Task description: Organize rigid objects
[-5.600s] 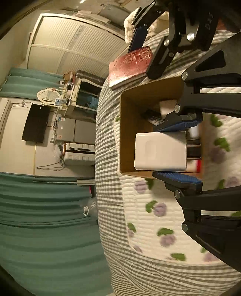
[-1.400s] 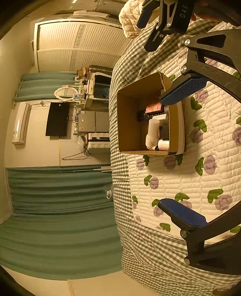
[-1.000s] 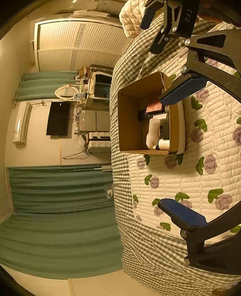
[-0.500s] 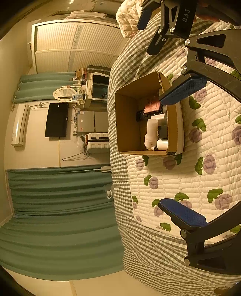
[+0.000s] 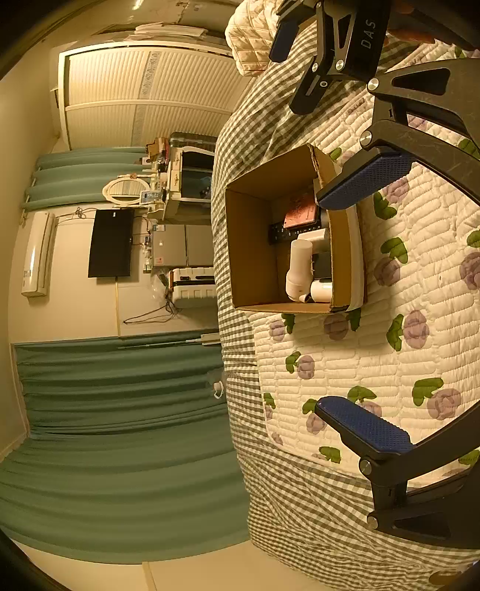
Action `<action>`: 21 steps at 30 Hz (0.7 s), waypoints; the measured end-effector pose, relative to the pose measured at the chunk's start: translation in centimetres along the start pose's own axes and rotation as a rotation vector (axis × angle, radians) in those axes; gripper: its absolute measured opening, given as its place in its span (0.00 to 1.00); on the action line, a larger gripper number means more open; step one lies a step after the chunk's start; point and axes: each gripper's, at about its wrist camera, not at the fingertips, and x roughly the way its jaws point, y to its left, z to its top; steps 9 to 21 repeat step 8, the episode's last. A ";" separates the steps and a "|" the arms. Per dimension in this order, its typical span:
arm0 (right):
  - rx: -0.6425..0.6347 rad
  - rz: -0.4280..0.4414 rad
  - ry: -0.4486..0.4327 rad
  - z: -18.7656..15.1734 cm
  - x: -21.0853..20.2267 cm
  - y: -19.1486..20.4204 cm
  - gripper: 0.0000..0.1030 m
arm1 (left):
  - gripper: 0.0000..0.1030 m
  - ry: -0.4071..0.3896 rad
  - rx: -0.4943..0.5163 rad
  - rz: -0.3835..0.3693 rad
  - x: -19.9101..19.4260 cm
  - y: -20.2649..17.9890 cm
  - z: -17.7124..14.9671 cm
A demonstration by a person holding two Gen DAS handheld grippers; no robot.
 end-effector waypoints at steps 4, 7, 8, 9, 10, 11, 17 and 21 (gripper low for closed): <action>-0.002 0.000 0.006 -0.1 0.1 0.0 1.00 | 1.00 0.004 -0.005 -0.007 0.1 0.1 -0.1; -0.003 0.001 0.011 -0.2 0.3 0.0 1.00 | 1.00 0.000 -0.016 -0.010 0.2 0.3 -0.1; -0.002 0.002 0.012 -0.2 0.3 0.0 1.00 | 1.00 0.002 -0.021 -0.016 0.2 0.4 -0.1; -0.002 0.002 0.012 -0.2 0.3 0.0 1.00 | 1.00 0.002 -0.021 -0.016 0.2 0.4 -0.1; -0.002 0.002 0.012 -0.2 0.3 0.0 1.00 | 1.00 0.002 -0.021 -0.016 0.2 0.4 -0.1; -0.002 0.002 0.012 -0.2 0.3 0.0 1.00 | 1.00 0.002 -0.021 -0.016 0.2 0.4 -0.1; -0.002 0.002 0.012 -0.2 0.3 0.0 1.00 | 1.00 0.002 -0.021 -0.016 0.2 0.4 -0.1; -0.002 0.002 0.012 -0.2 0.3 0.0 1.00 | 1.00 0.002 -0.021 -0.016 0.2 0.4 -0.1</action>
